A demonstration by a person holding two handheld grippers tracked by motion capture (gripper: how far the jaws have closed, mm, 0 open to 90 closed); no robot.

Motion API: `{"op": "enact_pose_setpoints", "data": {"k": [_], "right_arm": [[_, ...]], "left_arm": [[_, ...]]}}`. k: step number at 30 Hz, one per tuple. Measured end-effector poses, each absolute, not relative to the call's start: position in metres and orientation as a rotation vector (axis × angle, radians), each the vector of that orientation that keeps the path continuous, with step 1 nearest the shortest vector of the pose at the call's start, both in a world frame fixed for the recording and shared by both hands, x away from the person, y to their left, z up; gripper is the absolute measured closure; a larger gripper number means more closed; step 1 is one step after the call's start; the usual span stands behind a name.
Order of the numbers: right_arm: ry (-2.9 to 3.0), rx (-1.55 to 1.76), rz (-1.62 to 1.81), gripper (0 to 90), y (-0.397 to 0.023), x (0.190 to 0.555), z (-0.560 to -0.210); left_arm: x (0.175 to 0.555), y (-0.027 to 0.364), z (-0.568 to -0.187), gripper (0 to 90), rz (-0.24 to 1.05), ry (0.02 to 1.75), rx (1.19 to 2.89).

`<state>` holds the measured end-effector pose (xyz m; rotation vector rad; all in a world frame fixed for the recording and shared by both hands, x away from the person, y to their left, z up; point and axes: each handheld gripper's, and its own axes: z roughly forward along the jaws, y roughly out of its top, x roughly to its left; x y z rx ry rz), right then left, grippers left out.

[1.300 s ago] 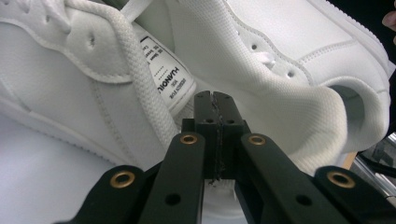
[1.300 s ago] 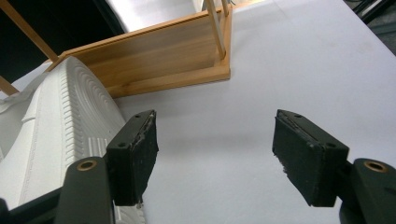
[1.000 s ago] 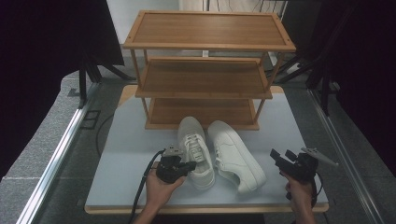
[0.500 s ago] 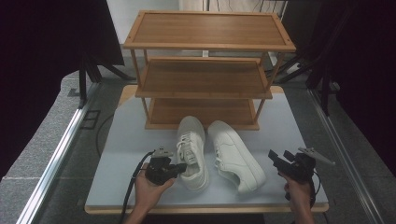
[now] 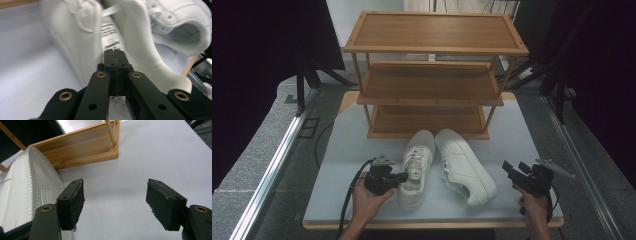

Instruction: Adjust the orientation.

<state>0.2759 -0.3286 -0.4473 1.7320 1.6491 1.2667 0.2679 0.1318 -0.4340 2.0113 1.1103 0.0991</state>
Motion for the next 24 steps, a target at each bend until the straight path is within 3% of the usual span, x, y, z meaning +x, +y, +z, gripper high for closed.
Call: {"op": "enact_pose_setpoints", "data": {"k": [5,7,11,24], "right_arm": [[1.647,1.74,1.263,30.4,-0.329,0.277,-0.448],[1.651,1.741,1.261,30.4,-0.327,0.277,-0.449],[1.66,1.735,1.255,30.4,-0.325,0.279,-0.45],[1.678,1.726,1.251,30.5,-0.318,0.285,-0.453]], "left_arm": [[0.265,0.162,-0.43,90.0,0.096,1.146,1.964],[0.265,0.174,-0.428,90.0,0.214,1.209,1.985],[0.264,0.196,-0.434,89.9,0.117,1.21,1.889],[0.267,0.135,-0.433,84.8,0.053,1.092,1.937]]}}
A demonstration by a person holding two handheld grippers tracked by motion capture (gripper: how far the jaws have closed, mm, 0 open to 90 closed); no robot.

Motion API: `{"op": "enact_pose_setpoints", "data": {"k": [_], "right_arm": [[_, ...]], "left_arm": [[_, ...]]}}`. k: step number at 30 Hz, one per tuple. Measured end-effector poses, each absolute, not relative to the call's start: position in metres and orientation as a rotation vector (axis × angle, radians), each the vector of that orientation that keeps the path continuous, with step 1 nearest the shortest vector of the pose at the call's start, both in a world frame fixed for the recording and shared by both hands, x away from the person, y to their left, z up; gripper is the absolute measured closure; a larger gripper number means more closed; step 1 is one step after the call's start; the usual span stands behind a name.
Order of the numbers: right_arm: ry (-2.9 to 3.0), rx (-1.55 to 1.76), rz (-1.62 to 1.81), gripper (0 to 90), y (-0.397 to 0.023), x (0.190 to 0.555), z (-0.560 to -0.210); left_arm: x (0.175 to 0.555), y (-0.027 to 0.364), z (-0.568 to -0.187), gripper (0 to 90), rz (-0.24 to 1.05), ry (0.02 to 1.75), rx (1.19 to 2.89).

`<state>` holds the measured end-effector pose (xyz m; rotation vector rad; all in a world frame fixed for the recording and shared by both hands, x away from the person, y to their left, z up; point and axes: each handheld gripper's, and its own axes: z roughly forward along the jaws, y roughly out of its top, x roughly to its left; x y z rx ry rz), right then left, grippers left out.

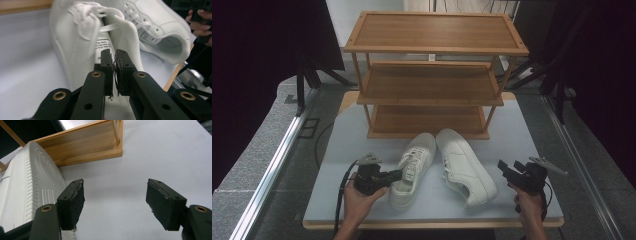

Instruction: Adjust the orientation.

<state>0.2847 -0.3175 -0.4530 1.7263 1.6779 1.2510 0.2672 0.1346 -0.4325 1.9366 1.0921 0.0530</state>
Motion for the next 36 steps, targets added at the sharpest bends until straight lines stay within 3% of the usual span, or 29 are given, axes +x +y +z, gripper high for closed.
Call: {"op": "enact_pose_setpoints", "data": {"k": [3,12,36], "right_arm": [[1.676,1.731,1.253,30.5,-0.317,0.286,-0.454],[1.687,1.716,1.257,30.5,-0.312,0.286,-0.451],[1.668,1.73,1.243,30.6,-0.321,0.281,-0.451]], "left_arm": [[0.27,0.124,-0.444,84.9,0.08,1.113,2.02],[0.27,0.145,-0.446,90.0,0.105,1.177,1.991],[0.276,0.169,-0.436,86.6,0.159,1.204,1.974]]}}
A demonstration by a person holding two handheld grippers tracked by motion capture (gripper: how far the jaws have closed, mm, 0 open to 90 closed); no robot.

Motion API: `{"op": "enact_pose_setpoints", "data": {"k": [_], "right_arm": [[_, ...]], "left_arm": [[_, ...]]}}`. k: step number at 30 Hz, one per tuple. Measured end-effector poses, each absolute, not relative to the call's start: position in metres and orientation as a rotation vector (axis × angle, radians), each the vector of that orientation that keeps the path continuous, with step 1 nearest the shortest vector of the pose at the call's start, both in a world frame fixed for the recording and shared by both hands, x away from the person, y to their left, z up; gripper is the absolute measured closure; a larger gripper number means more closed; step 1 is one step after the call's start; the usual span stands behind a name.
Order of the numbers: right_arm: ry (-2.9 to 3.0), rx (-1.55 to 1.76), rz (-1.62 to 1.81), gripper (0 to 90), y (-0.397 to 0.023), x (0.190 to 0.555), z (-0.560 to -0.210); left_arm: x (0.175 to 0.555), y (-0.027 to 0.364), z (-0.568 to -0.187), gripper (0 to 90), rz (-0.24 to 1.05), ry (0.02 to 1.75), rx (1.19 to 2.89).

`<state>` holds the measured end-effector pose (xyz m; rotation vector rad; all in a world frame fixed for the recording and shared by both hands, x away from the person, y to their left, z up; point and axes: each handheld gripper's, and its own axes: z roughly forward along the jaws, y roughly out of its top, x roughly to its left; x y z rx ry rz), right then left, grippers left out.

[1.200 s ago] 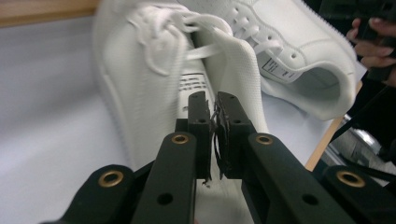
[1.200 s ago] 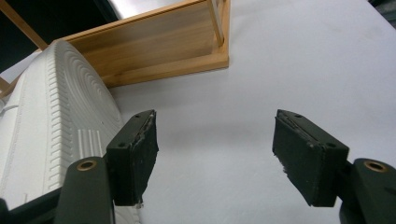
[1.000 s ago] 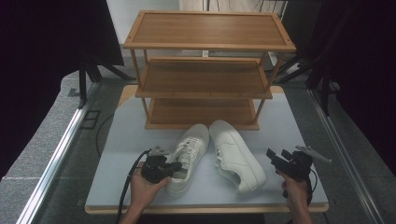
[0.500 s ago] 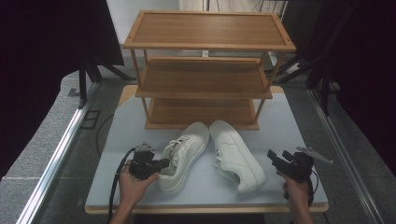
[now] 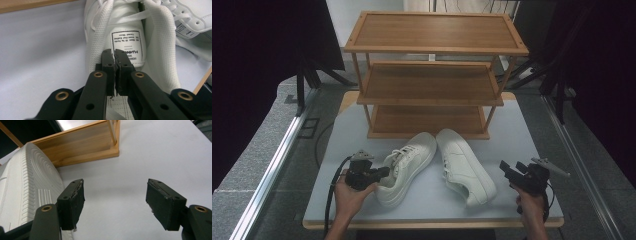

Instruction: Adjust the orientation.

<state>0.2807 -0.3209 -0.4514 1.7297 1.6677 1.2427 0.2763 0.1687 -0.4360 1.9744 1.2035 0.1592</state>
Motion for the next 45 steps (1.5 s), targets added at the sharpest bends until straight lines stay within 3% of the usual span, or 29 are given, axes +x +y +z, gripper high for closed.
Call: {"op": "enact_pose_setpoints", "data": {"k": [23,29,31,36,45], "right_arm": [[1.66,1.702,1.267,30.6,-0.32,0.28,-0.446],[1.659,1.595,1.321,33.3,-0.313,0.273,-0.431],[1.676,1.543,1.336,35.5,-0.309,0.27,-0.426],[1.746,1.434,1.364,42.9,-0.295,0.263,-0.415],[1.971,1.202,1.427,67.1,-0.255,0.242,-0.394]], "left_arm": [[0.262,0.179,-0.416,73.7,0.082,1.11,1.84],[0.257,0.185,-0.412,57.0,0.128,1.107,1.787],[0.258,0.186,-0.413,52.0,0.122,1.101,1.772],[0.259,0.187,-0.416,49.7,0.125,1.105,1.762],[0.262,0.188,-0.421,43.8,0.127,1.127,1.757]]}}
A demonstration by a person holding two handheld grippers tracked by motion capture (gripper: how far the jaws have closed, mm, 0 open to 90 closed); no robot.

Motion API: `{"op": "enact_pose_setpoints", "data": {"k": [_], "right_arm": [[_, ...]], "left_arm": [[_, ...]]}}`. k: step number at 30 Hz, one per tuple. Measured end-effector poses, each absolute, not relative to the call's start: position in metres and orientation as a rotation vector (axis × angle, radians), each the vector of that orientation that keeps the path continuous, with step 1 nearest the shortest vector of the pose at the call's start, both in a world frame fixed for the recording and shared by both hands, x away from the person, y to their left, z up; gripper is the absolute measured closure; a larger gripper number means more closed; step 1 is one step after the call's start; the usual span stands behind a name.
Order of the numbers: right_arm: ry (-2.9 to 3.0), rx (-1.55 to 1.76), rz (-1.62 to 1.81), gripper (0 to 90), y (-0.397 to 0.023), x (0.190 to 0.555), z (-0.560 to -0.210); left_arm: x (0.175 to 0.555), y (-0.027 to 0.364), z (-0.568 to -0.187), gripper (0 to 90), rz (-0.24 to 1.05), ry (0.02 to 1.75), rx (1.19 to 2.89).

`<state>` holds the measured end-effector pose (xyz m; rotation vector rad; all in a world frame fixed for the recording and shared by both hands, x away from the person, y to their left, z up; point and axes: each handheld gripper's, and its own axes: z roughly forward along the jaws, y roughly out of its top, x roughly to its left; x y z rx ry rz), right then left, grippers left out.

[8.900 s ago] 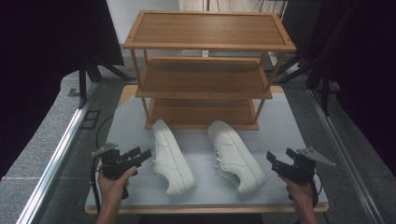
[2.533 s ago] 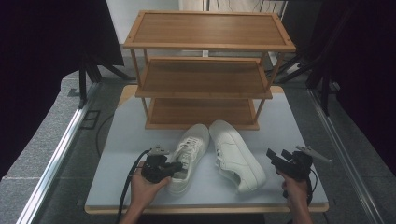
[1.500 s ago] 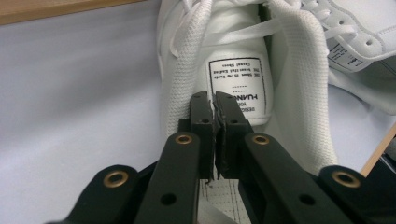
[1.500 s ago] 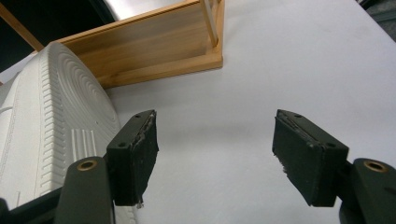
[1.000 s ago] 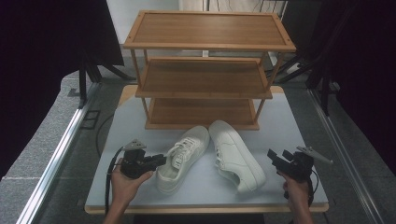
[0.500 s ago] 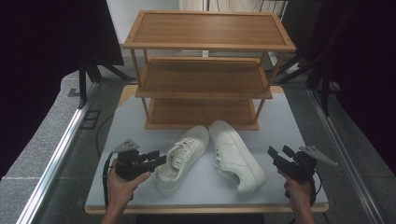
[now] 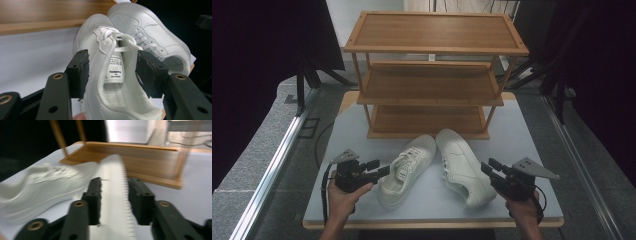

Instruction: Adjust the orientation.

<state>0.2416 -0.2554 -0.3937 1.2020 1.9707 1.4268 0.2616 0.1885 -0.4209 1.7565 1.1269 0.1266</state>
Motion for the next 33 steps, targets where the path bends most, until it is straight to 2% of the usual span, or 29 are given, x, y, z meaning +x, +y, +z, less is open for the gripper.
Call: {"op": "enact_pose_setpoints", "data": {"k": [1,11,19,33], "right_arm": [[2.025,1.151,1.428,72.5,-0.247,0.237,-0.392],[2.254,1.017,1.389,88.5,-0.216,0.218,-0.401],[2.387,0.973,1.218,88.9,-0.199,0.211,-0.43],[2.354,1.05,1.239,89.0,-0.219,0.222,-0.436]], "left_arm": [[0.262,0.187,-0.422,43.3,0.124,1.128,1.761],[0.267,0.178,-0.428,41.7,0.103,1.137,1.796],[0.265,0.174,-0.428,41.2,0.094,1.128,1.818],[0.266,0.168,-0.434,38.4,0.091,1.139,1.838]]}}
